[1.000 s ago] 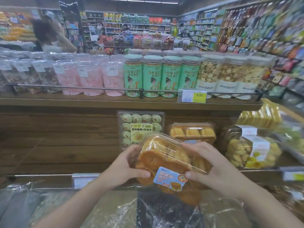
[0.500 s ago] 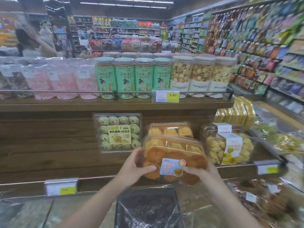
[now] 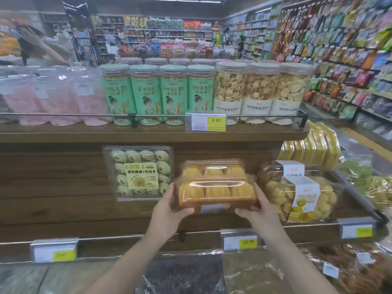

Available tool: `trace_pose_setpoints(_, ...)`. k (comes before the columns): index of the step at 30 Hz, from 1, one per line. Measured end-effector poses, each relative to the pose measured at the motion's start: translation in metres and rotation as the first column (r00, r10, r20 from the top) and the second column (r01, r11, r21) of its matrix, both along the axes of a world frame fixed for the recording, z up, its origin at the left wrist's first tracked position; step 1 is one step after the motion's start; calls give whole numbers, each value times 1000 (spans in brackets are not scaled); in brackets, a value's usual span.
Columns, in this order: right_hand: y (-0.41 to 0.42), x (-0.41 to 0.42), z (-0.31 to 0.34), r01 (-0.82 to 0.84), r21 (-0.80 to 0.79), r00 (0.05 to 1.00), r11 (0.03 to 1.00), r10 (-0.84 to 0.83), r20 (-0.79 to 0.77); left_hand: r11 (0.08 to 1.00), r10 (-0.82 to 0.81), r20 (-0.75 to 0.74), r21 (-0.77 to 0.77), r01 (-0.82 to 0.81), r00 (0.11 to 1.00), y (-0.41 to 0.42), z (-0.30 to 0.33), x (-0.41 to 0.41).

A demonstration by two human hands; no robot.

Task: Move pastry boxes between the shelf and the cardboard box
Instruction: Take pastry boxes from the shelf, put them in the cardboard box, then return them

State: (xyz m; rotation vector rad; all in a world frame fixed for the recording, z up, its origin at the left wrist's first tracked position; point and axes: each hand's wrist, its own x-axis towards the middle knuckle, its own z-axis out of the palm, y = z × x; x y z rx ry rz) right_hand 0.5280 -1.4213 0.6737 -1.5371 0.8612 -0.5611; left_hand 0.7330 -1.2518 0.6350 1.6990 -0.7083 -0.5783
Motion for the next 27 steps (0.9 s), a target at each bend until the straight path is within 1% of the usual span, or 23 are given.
trace_pose_setpoints(3, -5, 7, -8, -8, 21, 999, 1000, 9, -43, 1000, 10, 13, 7, -10, 1000, -7, -8, -2)
trace_pose_setpoints(5, -9, 12, -13, 6, 27, 998, 1000, -4, -55, 999, -10, 41, 32, 9, 999, -11, -14, 1)
trace_pose_setpoints(13, -12, 13, -16, 2, 6, 997, 1000, -1, -83, 985, -114, 45, 133, 107, 992, -16, -17, 22)
trace_pose_setpoints(15, -13, 11, -14, 20, -11, 995, 1000, -21, -99, 980, -137, 56, 156, 126, 989, -17, -15, 23)
trace_pose_setpoints(20, -14, 12, -11, 68, -23, 984, 997, -71, -161, 962, -201, 33, 193, 191, 979, -19, -16, 29)
trace_pose_setpoints(25, -13, 10, -4, 49, -18, 968, 999, -52, -244, 947, -187, 27, 270, 173, 982, -8, 12, 18)
trace_pose_setpoints(27, -11, 8, 1, 38, -36, 961, 999, -46, -273, 938, -187, 50, 305, 163, 981, -2, 24, 14)
